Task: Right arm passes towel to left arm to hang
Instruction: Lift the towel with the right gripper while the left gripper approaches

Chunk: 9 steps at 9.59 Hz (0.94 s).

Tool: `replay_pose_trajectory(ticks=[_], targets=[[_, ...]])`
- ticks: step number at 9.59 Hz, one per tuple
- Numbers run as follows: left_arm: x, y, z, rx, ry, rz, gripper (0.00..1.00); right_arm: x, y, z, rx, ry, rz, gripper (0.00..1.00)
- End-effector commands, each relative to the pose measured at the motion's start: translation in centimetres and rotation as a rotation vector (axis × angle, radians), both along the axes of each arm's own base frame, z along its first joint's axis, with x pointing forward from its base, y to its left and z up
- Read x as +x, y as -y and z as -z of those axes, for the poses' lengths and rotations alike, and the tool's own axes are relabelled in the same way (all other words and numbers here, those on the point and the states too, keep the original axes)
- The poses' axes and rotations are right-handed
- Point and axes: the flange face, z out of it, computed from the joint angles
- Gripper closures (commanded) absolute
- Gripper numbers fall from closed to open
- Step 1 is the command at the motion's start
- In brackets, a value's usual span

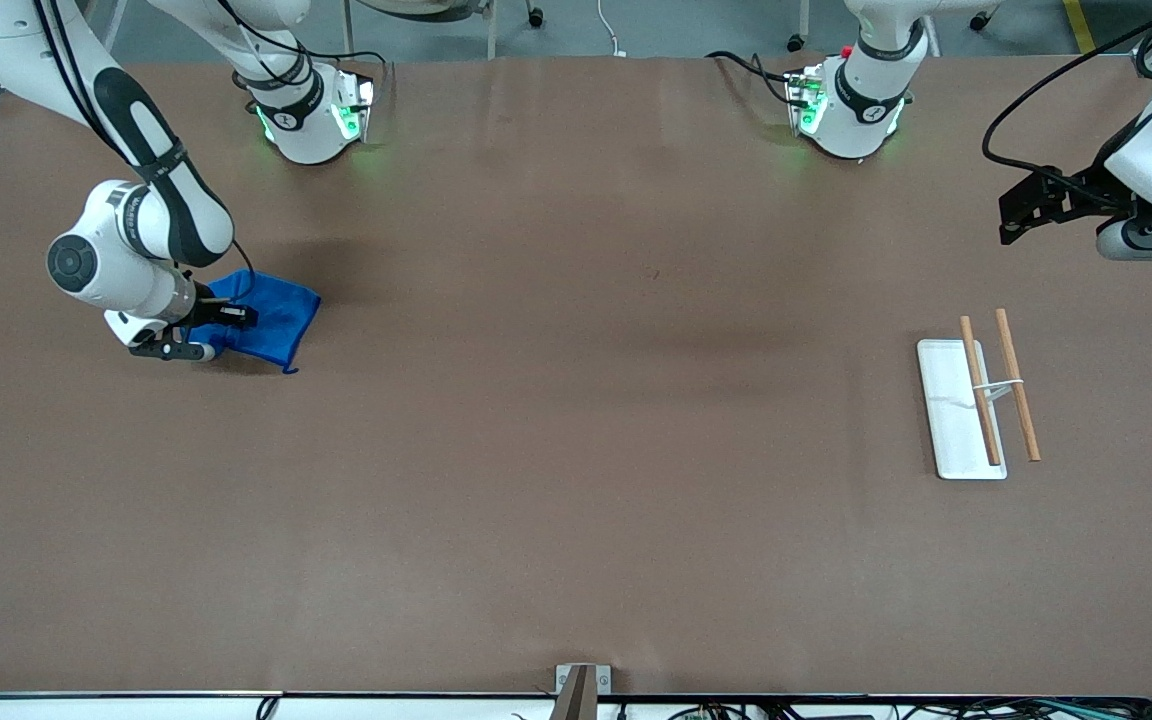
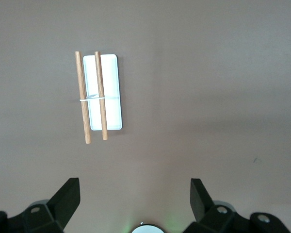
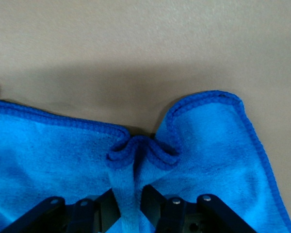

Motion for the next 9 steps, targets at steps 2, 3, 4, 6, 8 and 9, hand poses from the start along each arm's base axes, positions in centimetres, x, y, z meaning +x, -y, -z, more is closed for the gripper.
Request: replay_pose_trajectory(ticks=[2, 3, 4, 6, 8, 9], targets=[[0.8, 1.0, 2.8, -0.074, -0.033, -0.007, 0.00, 4.5, -1.5, -5.9, 0.014, 0.020, -0.029, 1.00], [1.2, 1.2, 3.9, -0.099, -0.035, -0.013, 0.00, 6.4, -2.3, -8.3, 0.048, 0.024, -0.010, 1.00], [1.8, 1.5, 4.9, -0.128, -0.027, -0.018, 0.00, 8.9, -3.8, -11.7, 0.100, 0.020, 0.005, 1.00], [3.8, 2.0, 7.5, -0.193, -0.028, -0.030, 0.00, 13.1, -7.1, -19.0, 0.181, 0.027, 0.021, 1.00], [5.9, 2.7, 10.6, -0.294, -0.043, -0.056, 0.00, 15.7, -12.2, -25.9, 0.227, 0.077, 0.044, 1.00], [6.8, 3.4, 12.2, -0.380, -0.059, -0.080, 0.00, 16.3, -15.4, -27.9, 0.273, 0.097, 0.066, 1.00]])
